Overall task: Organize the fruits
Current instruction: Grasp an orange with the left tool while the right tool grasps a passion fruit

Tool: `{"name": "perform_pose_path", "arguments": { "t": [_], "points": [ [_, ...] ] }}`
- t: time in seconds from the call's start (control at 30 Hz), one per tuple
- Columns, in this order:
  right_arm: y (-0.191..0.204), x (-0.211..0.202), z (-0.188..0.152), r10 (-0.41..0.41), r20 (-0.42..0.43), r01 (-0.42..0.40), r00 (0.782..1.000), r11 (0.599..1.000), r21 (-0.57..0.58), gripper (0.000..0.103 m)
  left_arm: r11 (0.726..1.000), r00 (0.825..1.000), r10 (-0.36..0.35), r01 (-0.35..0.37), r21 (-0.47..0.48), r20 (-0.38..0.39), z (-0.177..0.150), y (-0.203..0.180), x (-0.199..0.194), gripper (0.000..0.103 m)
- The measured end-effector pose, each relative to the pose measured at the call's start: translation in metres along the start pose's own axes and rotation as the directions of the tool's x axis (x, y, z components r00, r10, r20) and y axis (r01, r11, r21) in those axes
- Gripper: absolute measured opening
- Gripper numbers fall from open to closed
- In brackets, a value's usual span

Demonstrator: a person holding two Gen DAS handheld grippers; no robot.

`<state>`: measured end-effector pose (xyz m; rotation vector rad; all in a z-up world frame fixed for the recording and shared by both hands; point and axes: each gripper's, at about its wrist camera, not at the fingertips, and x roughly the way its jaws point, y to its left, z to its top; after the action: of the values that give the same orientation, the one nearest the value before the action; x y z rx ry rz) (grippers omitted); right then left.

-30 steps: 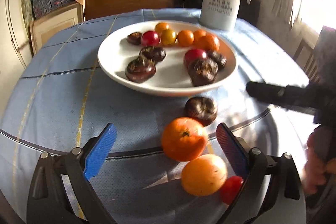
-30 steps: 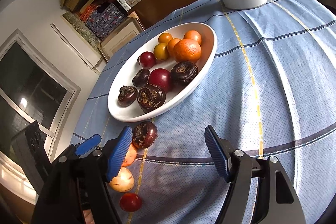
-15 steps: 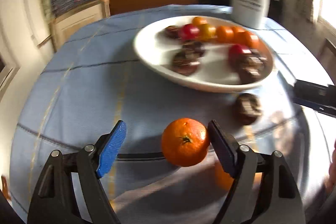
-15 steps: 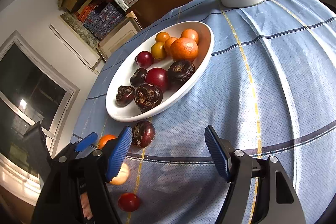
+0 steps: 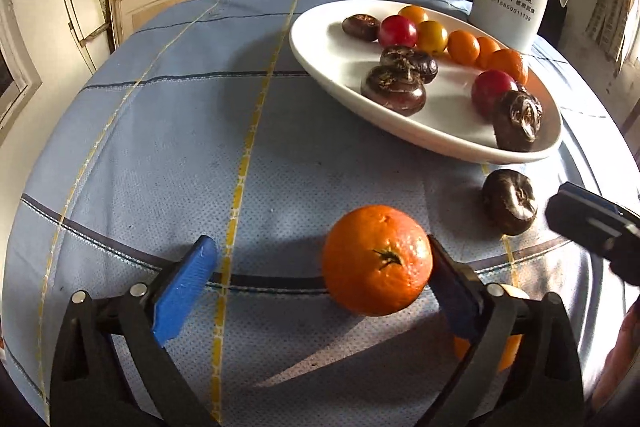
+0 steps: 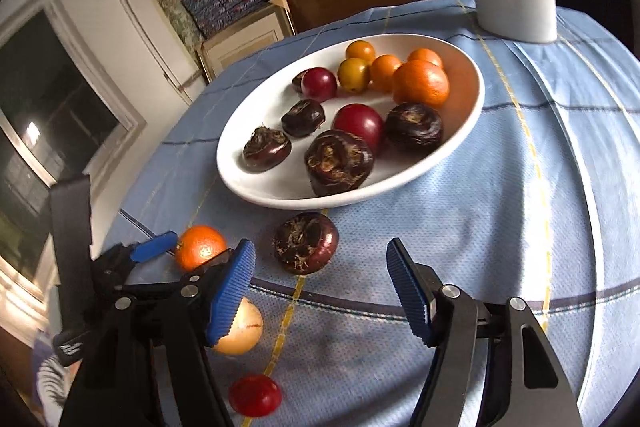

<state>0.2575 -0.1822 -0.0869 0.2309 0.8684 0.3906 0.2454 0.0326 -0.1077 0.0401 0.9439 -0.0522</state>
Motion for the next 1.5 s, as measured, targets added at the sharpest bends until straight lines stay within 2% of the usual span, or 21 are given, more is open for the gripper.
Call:
{"name": "perform_pose_path", "arguments": {
  "t": [0.17, 0.3, 0.37, 0.43, 0.77, 0.97, 1.1, 1.23, 1.37, 1.4, 1.47, 1.5],
  "points": [
    [0.016, 0.017, 0.003, -0.062, -0.026, 0.06, 0.998, 0.996, -0.066, 0.065, 1.0, 1.0, 0.006, -0.006, 0.0, -0.002, -0.001, -0.001, 0.0, 0.099],
    [0.019, 0.024, 0.003, -0.079, -0.039, 0.075, 0.996, 0.994, -0.081, 0.064, 1.0, 1.0, 0.007, -0.007, 0.0, -0.002, -0.001, -0.002, -0.001, 0.099],
    [0.019, 0.024, 0.003, -0.083, -0.035, 0.08, 0.996, 0.993, -0.085, 0.059, 1.0, 1.0, 0.007, -0.007, 0.0, -0.002, -0.001, -0.001, -0.001, 0.099],
    [0.016, 0.025, 0.003, -0.063, -0.05, 0.059, 0.997, 0.996, -0.07, 0.043, 1.0, 1.0, 0.007, -0.007, 0.0, -0.001, -0.001, -0.001, -0.001, 0.099],
    [0.0, 0.007, -0.003, -0.029, -0.04, 0.028, 0.999, 0.999, -0.022, 0.043, 1.0, 1.0, 0.019, -0.019, -0.01, 0.004, 0.001, 0.0, -0.001, 0.099],
    [-0.026, -0.005, -0.005, -0.039, -0.025, 0.041, 0.999, 0.997, 0.068, 0.043, 0.993, 0.999, -0.046, 0.048, -0.107, 0.027, 0.004, 0.02, -0.005, 0.099],
    [-0.029, -0.003, -0.006, -0.039, -0.034, 0.042, 0.999, 0.996, 0.075, 0.043, 0.996, 0.999, -0.038, 0.04, -0.079, 0.022, 0.002, 0.015, -0.004, 0.098],
    [-0.029, -0.002, -0.006, -0.042, -0.039, 0.045, 0.998, 0.996, 0.073, 0.043, 0.999, 0.999, -0.037, 0.038, -0.037, 0.028, 0.001, 0.007, -0.004, 0.084],
    [-0.029, -0.002, -0.007, -0.044, -0.041, 0.047, 0.998, 0.996, 0.072, 0.043, 1.0, 0.999, -0.031, 0.031, -0.006, 0.042, 0.001, 0.002, -0.006, 0.063],
    [-0.029, -0.001, -0.007, -0.047, -0.042, 0.05, 0.998, 0.996, 0.073, 0.043, 0.999, 0.998, -0.037, 0.037, -0.001, 0.046, 0.001, 0.002, -0.007, 0.061],
    [-0.028, -0.001, -0.007, -0.047, -0.042, 0.05, 0.998, 0.996, 0.073, 0.043, 0.999, 0.997, -0.05, 0.05, 0.004, 0.051, 0.001, 0.001, -0.008, 0.046],
    [-0.028, -0.001, -0.007, -0.047, -0.042, 0.05, 0.998, 0.996, 0.073, 0.043, 0.998, 0.997, -0.058, 0.057, 0.004, 0.053, 0.001, 0.001, -0.009, 0.044]
  ]
}}
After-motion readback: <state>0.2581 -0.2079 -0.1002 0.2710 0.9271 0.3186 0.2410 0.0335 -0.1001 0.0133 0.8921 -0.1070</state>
